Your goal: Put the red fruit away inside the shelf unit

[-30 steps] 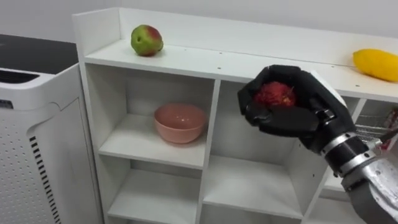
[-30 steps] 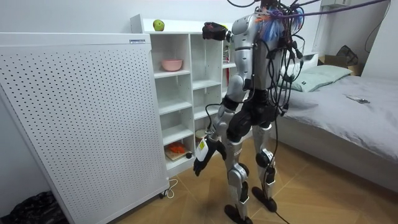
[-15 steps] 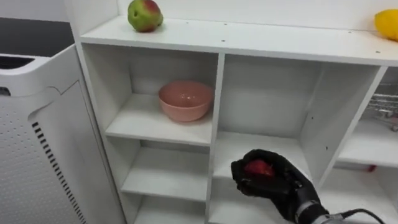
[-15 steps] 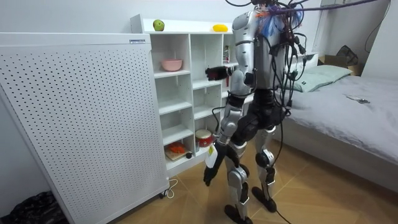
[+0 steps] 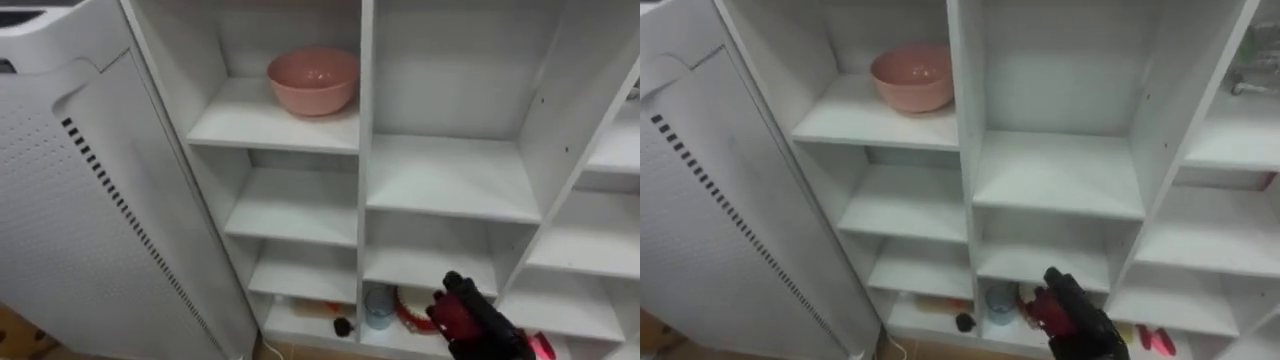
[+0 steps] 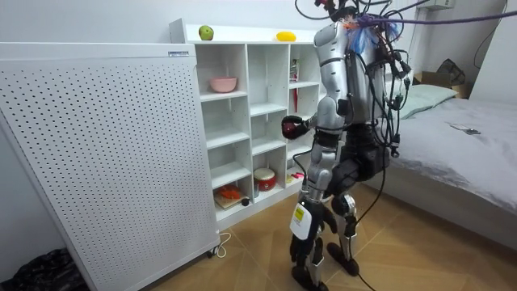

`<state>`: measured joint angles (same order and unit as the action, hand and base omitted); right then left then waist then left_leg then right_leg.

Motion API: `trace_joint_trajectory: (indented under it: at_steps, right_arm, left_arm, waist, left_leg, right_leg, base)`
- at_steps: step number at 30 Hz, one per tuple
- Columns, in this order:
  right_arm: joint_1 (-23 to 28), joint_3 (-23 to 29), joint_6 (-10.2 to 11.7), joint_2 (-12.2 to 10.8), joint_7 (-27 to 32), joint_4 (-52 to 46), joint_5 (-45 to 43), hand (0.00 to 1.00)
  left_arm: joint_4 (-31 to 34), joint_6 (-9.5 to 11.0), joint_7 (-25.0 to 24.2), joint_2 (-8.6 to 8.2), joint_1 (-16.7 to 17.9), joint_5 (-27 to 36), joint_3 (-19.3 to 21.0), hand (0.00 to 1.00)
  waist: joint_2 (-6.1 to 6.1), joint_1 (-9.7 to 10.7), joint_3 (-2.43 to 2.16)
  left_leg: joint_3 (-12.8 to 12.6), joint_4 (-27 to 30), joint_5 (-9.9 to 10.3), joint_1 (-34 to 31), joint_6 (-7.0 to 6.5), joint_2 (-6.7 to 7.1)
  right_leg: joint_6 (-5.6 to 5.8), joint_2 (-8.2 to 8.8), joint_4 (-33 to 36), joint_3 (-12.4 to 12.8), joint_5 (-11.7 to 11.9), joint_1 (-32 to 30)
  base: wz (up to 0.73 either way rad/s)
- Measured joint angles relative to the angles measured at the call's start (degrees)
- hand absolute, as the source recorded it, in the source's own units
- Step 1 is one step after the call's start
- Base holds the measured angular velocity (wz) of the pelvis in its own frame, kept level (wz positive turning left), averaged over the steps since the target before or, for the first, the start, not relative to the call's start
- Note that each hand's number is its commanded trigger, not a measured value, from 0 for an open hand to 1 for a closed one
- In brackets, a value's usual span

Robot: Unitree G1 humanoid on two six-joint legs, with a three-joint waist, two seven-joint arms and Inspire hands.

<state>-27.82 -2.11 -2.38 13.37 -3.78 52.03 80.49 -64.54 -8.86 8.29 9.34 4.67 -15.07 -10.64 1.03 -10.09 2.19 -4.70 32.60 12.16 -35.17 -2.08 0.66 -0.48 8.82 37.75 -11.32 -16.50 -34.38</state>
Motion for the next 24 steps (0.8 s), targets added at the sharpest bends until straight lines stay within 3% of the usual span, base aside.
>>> trace_joint_trajectory:
  at_steps: [5,12,19,24]
  right_arm:
    - [-3.6,0.9,-0.1,0.6,-0.3,2.9,7.0,1.00]
    - [-9.5,1.5,-0.2,2.4,-1.1,6.2,7.5,1.00]
    - [-13.2,2.7,0.3,5.3,-1.1,6.3,9.9,1.00]
    - [-15.6,3.5,1.2,6.4,-1.0,6.2,11.9,1.00]
  left_arm:
    - [2.9,0.0,0.0,0.70,-0.2,3.3,-2.7,0.00]
    - [5.2,0.0,-0.1,0.70,-0.5,6.8,-5.3,0.00]
    - [6.9,-0.1,-0.5,0.76,-0.7,10.4,-6.7,0.00]
    - [7.7,0.2,-1.1,1.20,-0.6,11.0,-7.7,0.00]
  waist:
    - [-0.03,-1.0,0.25]
    - [0.42,-1.4,0.64]
    - [0.63,-1.8,0.58]
    - [0.71,-2.9,0.52]
  left_leg:
    - [-0.4,4.7,0.3,-7.2,0.28,0.06]
    - [-0.3,11.0,2.4,-13.8,0.64,-0.04]
    - [-0.4,18.1,4.8,-20.7,0.60,-0.33]
    - [-0.9,19.9,5.3,-21.9,0.57,-0.22]
  right_leg:
    - [-0.84,1.15,6.1,0.6,-2.0,-7.7]
    - [-1.56,2.09,12.7,1.1,-4.6,-14.2]
    - [-2.17,3.08,19.6,1.6,-7.0,-20.9]
    - [-2.34,3.78,22.0,2.1,-7.9,-22.5]
  base:
    - [0.08]
    - [0.05]
    - [0.02]
    - [0.02]
